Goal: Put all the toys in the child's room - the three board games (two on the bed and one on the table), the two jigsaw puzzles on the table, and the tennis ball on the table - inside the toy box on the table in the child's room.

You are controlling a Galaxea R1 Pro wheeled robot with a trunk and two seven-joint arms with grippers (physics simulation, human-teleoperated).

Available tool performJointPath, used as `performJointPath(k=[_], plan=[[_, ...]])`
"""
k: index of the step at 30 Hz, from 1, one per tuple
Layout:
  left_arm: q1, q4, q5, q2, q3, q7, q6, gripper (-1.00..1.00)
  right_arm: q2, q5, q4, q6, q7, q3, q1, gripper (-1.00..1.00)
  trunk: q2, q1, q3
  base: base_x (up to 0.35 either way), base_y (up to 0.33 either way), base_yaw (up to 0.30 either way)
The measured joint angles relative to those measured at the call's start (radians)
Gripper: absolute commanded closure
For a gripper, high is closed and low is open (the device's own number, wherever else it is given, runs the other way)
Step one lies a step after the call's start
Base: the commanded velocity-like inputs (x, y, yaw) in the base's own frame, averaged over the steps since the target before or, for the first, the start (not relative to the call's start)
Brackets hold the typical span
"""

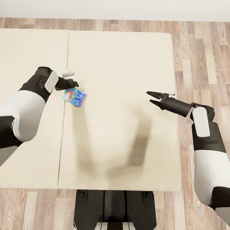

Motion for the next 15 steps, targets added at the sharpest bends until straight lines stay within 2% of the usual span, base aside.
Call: performJointPath(k=[15], plan=[[0.003, 0.002, 0.003, 0.000, 0.000, 0.000, -0.011, -1.00, 0.000, 0.001, -0.003, 0.000, 0.000, 0.001, 0.000, -1.00, 0.000, 0.000, 0.000, 0.000, 0.000, 0.000]])
